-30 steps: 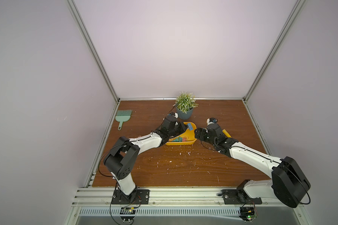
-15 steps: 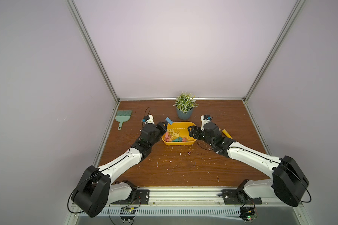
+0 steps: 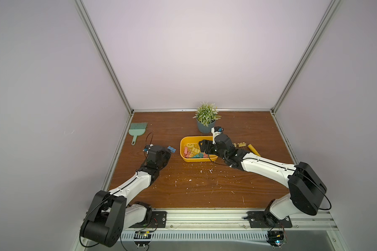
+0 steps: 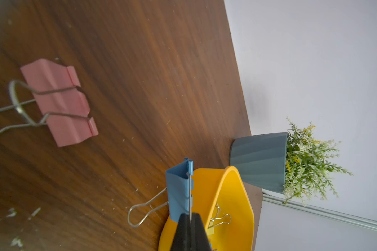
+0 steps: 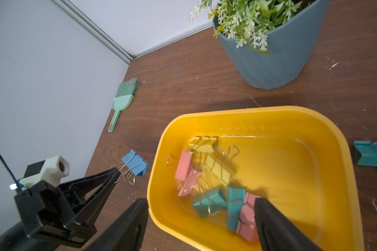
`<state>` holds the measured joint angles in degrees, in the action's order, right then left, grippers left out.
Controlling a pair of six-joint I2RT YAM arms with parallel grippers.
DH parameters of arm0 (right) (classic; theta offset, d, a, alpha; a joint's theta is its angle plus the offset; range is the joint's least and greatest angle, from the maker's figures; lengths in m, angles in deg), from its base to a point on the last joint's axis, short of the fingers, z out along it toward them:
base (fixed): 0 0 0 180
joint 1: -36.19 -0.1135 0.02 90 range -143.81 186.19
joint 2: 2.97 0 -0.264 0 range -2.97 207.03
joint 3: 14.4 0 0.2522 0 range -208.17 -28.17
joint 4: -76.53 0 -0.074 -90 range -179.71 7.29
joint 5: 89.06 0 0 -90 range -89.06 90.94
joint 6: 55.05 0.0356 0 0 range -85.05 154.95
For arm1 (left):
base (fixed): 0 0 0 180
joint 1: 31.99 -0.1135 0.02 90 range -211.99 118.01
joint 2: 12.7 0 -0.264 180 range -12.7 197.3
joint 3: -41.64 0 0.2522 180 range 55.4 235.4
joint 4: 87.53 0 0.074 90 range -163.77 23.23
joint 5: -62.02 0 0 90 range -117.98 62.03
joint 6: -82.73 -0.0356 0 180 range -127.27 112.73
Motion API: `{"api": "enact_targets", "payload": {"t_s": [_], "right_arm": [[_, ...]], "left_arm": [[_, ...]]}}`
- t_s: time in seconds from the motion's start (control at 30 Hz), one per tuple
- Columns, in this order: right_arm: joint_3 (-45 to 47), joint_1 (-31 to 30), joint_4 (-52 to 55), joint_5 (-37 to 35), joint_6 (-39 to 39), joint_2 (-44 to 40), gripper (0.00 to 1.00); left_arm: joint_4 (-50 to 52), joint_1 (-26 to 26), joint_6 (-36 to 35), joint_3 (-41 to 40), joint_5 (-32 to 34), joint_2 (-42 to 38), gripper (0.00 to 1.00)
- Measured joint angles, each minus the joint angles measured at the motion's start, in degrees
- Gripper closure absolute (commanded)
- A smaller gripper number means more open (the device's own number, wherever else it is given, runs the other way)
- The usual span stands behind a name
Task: Take out the binder clips from the storage box
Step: Place the binder clip at the center of the board.
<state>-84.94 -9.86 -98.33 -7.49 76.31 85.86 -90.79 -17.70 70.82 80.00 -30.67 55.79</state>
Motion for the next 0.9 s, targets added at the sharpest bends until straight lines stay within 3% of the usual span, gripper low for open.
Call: {"api": "enact_targets", "payload": {"t_s": [0.5,0.9], "right_arm": [[-2.34,-0.42,2.78,1.42,0.04,2.51,0.16],[-2.34,-0.42,3.3,1.29,0.04,2.51,0.16]], "left_arm": [[0.9,-4.83,3.04,0.0,-2.78,7.26,0.98],[0.0,-5.03,6.54,-1.46,-2.19,6.1,0.96]]}}
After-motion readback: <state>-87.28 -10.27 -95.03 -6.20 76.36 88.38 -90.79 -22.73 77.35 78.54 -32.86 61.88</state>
